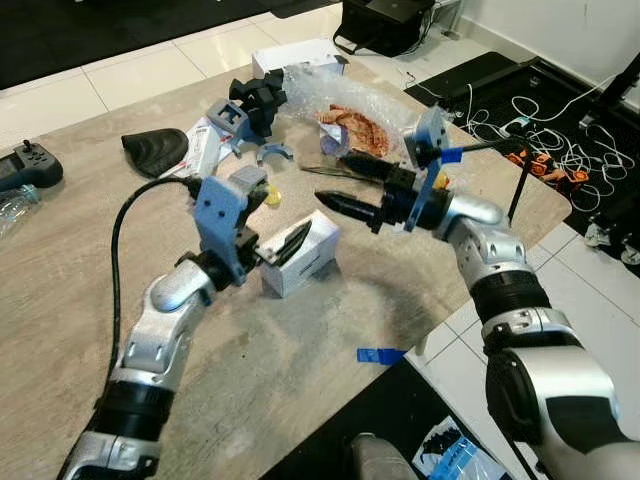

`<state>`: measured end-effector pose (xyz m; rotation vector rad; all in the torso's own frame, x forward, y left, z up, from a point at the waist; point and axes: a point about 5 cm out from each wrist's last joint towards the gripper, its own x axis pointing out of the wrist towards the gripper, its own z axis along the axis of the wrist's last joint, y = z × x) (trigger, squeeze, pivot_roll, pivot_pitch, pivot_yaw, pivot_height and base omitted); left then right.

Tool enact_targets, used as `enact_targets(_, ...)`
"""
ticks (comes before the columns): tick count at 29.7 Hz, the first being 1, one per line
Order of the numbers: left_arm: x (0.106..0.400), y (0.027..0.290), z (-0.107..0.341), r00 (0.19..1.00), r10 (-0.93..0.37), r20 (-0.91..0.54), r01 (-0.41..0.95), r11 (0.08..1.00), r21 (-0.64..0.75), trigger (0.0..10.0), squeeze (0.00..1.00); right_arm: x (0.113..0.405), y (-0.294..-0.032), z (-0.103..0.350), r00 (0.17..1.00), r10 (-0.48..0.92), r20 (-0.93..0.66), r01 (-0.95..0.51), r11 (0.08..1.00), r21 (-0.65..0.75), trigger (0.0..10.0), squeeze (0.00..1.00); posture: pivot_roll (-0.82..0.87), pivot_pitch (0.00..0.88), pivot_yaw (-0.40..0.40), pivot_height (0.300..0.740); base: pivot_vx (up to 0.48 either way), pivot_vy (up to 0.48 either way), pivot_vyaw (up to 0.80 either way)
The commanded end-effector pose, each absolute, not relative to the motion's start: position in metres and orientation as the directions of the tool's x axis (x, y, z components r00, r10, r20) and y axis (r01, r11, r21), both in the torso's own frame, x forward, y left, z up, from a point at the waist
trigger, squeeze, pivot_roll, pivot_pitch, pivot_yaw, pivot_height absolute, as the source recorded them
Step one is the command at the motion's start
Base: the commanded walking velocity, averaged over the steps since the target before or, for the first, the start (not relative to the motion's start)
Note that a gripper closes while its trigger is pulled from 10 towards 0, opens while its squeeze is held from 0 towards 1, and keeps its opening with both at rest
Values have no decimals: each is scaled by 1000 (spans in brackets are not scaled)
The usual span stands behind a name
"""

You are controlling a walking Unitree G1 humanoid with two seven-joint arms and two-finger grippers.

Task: Picking trash to rubbish bin

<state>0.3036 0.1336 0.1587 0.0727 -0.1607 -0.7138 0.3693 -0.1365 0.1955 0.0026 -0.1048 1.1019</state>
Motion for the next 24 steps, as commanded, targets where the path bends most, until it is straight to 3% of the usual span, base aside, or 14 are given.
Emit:
enact_targets(1,300,133,159,724,-681,110,668,732,131,10000,0,368,-137,191,445,892,80,-892,449,-44,10000,0,-31,97,-6,740,0,0,0)
enact_targets(9,299,141,150,723,-689,41,672,717,187,10000,0,366,-138,172,489,872,23,-870,490,-47,10000,0,-29,98,-4,740,0,0,0)
enact_targets(24,273,123,138,524,-851,-43,852,524,2,10000,0,360,-139,156,488,873,0,-873,488,-11,10000,0,-33,99,-3,740,0,0,0)
